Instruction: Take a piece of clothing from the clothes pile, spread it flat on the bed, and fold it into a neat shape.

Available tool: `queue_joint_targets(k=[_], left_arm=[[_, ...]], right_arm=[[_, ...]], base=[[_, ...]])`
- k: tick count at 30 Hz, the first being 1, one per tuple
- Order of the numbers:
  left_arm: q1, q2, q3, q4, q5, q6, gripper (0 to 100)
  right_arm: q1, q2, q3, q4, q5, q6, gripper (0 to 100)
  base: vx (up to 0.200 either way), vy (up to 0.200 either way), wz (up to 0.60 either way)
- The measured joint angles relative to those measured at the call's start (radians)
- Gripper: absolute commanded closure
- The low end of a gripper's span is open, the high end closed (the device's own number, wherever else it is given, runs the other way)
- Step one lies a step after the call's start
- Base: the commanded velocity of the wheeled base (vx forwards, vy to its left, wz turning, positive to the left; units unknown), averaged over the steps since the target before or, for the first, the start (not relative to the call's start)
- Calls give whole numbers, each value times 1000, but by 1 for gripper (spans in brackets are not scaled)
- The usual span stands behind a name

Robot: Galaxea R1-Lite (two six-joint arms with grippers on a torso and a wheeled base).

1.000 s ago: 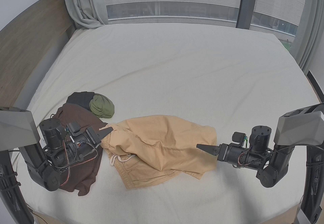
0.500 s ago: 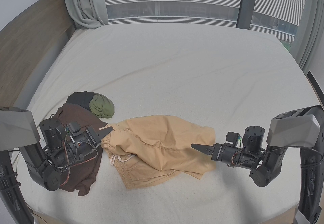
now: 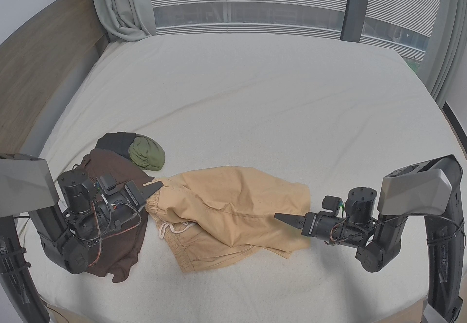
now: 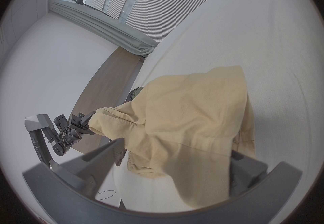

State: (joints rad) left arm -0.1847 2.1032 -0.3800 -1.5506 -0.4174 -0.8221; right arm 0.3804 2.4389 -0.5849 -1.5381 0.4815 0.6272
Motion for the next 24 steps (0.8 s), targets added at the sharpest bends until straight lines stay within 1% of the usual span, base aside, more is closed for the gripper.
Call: queue_joint_targets(k=[12, 24], left_arm=[[1, -3, -7, -1, 0, -7, 100], [-5, -65, -29, -1, -13, -3, 100]], right_arm=[[-5, -13, 16, -3, 2, -8, 100], [-4, -174, 90, -2, 5, -23, 100]], base=[[0, 0, 0], [0, 0, 0]])
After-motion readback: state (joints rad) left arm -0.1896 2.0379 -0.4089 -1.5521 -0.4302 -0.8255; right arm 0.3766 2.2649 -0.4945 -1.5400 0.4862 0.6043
